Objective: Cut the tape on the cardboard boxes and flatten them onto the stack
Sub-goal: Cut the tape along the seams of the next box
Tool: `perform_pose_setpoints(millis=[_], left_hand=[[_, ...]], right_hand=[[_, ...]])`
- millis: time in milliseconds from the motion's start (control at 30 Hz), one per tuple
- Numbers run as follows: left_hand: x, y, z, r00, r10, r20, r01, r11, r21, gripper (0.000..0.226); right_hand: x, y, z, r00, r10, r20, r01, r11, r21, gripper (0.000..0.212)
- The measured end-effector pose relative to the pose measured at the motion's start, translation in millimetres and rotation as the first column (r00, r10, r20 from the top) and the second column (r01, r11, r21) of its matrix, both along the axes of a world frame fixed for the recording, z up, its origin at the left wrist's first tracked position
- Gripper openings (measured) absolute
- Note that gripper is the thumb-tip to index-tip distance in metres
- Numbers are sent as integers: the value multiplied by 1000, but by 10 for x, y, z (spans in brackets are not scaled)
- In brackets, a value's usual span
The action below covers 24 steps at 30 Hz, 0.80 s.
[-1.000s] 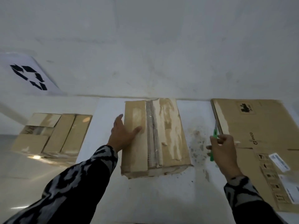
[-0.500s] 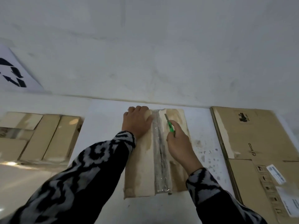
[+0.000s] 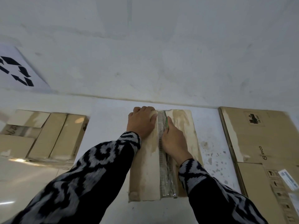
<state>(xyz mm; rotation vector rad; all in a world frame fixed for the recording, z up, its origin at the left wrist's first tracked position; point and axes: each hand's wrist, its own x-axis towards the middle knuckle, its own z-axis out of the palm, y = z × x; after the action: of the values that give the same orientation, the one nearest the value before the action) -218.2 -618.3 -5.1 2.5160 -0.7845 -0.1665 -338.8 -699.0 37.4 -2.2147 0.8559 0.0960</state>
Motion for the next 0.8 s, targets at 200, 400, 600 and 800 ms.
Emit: perform_pose_setpoints(millis=[200, 400, 600, 800], left_hand=[[-2, -4, -10, 1000, 14, -24, -14, 1000, -19, 36], [-18, 9, 24, 999, -4, -38, 3, 1000, -27, 32], [-20, 0, 10, 1000, 5, -30, -6, 999, -37, 32], [-12, 0, -5, 999, 8, -34, -9, 999, -44, 31]], right_hand=[[36, 64, 44, 999, 16, -38, -16, 1000, -20, 60], [61, 130, 104, 997, 10, -83, -12, 999, -30, 65], [97, 185, 94, 995, -16, -96, 8, 997, -77, 67], [124, 187, 114, 992, -3, -123, -10, 994, -109, 67]])
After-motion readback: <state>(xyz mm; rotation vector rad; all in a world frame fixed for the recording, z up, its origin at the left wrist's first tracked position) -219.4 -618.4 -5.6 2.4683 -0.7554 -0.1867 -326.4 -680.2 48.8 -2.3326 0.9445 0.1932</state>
